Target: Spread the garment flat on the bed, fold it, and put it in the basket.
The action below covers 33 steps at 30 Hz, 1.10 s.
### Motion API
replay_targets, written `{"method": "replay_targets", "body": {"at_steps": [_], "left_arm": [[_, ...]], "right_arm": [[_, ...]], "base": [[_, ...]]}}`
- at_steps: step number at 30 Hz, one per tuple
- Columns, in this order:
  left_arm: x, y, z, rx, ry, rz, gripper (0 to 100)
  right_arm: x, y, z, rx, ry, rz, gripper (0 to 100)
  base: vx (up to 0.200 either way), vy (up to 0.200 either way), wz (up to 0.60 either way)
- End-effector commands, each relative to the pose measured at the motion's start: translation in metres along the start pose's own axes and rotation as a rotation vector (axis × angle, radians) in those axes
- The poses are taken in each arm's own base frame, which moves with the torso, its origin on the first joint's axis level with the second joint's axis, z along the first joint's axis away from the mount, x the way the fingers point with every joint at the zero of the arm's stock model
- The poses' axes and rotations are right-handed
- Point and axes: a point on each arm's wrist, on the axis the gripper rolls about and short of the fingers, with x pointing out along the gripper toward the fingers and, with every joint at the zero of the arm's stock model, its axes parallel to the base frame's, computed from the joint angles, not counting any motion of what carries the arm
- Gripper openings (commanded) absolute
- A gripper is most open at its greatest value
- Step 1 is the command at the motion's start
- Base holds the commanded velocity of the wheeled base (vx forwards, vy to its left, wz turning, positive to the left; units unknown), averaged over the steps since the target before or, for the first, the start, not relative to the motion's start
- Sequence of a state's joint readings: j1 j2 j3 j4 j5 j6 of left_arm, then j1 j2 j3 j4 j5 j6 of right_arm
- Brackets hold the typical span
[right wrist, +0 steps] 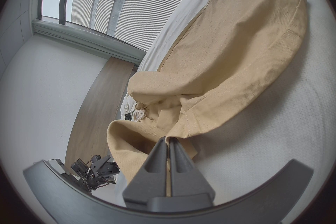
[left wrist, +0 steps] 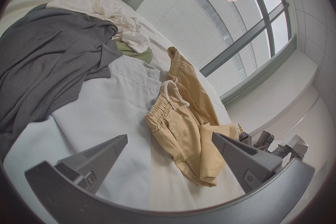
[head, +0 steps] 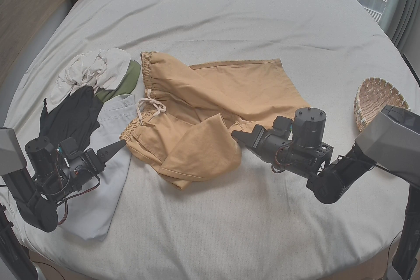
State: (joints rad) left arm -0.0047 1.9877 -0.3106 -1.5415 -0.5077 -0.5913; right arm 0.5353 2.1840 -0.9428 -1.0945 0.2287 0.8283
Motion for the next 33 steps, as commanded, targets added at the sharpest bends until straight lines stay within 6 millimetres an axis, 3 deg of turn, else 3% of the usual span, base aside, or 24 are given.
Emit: {"method": "replay_targets", "body": {"at_steps": [1, 4, 7, 12, 27, 28, 33], "left_arm": [[-0.001, 0.000, 0.000, -0.001, 0.000, 0.000, 100], [-0.001, 0.000, 0.000, -0.001, 0.001, 0.000, 100], [-0.003, -0.001, -0.002, -0.004, 0.006, 0.004, 100], [-0.004, 0.000, -0.003, -0.006, 0.012, 0.008, 100], [-0.005, -0.001, -0.004, -0.007, 0.014, 0.009, 100], [-0.005, -0.001, -0.004, -0.007, 0.014, 0.009, 100], [-0.006, -0.001, -0.004, -0.007, 0.014, 0.011, 100]], "right_arm": [[-0.009, -0.004, -0.003, 0.006, 0.011, -0.021, 0], [-0.019, 0.000, 0.001, 0.008, 0.004, -0.023, 0], [-0.034, -0.010, 0.012, 0.018, -0.024, -0.060, 0], [-0.040, -0.016, 0.008, 0.012, -0.044, -0.050, 0], [-0.038, -0.033, -0.001, 0.019, -0.042, -0.071, 0], [-0.038, -0.033, -0.001, 0.019, -0.042, -0.071, 100], [-0.049, -0.025, -0.006, 0.014, -0.038, -0.053, 100]], "base": [[0.000, 0.000, 0.00], [0.000, 0.000, 0.00], [0.000, 0.000, 0.00], [0.000, 0.000, 0.00], [0.000, 0.000, 0.00], [0.000, 0.000, 0.00], [0.000, 0.000, 0.00]]}}
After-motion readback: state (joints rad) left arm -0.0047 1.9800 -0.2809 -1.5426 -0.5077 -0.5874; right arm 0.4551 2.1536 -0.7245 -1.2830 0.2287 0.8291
